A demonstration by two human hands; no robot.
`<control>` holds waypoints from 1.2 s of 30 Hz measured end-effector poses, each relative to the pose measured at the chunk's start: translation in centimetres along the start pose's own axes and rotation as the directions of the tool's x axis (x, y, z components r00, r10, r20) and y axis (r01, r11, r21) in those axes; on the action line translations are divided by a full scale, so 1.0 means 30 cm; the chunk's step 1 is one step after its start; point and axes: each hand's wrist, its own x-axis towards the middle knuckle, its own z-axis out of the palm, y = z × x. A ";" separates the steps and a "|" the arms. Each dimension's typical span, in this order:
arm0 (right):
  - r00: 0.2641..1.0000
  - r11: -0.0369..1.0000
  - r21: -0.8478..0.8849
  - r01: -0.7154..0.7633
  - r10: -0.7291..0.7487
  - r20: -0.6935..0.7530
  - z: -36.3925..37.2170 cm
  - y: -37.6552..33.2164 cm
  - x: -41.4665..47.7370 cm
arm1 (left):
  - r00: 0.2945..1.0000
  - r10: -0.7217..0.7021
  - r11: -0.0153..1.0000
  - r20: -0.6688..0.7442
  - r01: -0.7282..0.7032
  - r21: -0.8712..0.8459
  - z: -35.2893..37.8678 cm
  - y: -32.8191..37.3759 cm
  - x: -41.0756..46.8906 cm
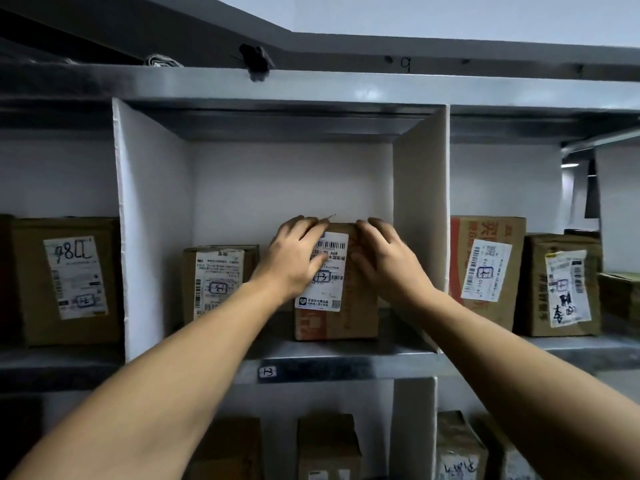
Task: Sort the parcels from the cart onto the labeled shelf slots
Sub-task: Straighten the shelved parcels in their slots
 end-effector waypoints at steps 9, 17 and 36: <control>1.000 0.983 0.182 -0.011 0.015 -0.025 0.045 0.056 0.025 | 0.996 -0.085 0.996 -0.042 0.083 -0.041 0.010 0.017 0.025; 0.999 0.983 0.180 0.019 -0.011 -0.050 0.060 0.064 0.017 | 0.990 -0.126 0.991 -0.066 0.124 -0.044 0.017 0.034 0.018; 0.998 0.973 0.232 -0.020 0.033 -0.052 0.041 0.041 -0.005 | 0.977 -0.209 0.977 -0.044 0.208 -0.042 -0.008 0.070 -0.012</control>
